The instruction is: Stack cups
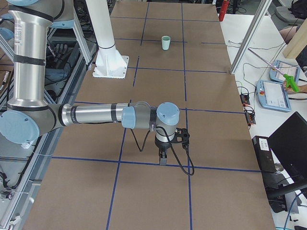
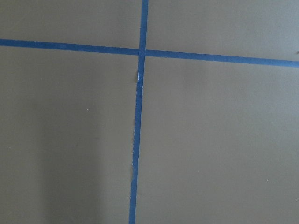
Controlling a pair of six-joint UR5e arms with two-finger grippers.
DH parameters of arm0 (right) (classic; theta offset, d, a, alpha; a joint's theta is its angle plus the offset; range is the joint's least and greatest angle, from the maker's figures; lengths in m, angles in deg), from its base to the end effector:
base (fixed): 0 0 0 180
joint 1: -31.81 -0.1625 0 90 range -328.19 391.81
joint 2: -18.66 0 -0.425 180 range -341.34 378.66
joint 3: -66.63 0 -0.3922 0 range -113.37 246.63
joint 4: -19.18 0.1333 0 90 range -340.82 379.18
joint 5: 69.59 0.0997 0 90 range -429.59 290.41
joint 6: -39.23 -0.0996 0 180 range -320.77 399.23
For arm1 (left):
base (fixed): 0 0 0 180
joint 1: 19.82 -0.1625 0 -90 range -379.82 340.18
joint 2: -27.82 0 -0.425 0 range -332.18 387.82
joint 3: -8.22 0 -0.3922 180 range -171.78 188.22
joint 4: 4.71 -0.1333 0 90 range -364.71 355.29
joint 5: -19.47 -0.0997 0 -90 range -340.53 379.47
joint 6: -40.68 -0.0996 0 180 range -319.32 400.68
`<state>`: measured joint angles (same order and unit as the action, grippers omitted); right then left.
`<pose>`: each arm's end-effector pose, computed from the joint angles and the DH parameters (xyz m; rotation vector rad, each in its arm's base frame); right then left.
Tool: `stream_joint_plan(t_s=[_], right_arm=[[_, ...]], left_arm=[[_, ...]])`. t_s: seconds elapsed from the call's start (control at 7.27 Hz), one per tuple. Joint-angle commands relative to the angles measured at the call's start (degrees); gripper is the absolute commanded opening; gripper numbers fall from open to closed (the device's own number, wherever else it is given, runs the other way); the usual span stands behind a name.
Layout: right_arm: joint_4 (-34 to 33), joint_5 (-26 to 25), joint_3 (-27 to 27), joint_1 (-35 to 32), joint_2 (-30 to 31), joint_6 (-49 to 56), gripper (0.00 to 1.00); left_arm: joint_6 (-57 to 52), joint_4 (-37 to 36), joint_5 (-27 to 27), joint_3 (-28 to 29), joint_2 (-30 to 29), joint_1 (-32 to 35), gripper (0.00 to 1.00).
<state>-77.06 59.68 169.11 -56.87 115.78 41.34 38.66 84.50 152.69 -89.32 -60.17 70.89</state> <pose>0.0602 -0.4378 0.6262 -0.0100 -0.6855 -0.0522 -0.0710 -0.4800 0.6135 0.0967 0.7519 0.0530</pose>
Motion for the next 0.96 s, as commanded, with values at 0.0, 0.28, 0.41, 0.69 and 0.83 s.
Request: stream_joint_plan(t_s=[0.0, 0.28, 0.41, 0.69, 0.83], right_arm=[[0.00, 0.02, 0.00, 0.00, 0.00, 0.00, 1.00], [0.00, 0.02, 0.00, 0.00, 0.00, 0.00, 1.00], [0.00, 0.02, 0.00, 0.00, 0.00, 0.00, 1.00], [0.00, 0.02, 0.00, 0.00, 0.00, 0.00, 1.00], [0.00, 0.02, 0.00, 0.00, 0.00, 0.00, 1.00]], left_arm=[[0.00, 0.09, 0.02, 0.24, 0.28, 0.00, 1.00], [0.00, 0.17, 0.02, 1.12, 0.28, 0.00, 1.00], [0.00, 0.09, 0.02, 0.78, 0.19, 0.00, 1.00], [0.00, 0.00, 0.02, 0.60, 0.11, 0.00, 1.00], [0.00, -0.09, 0.02, 0.25, -0.33, 0.00, 1.00]])
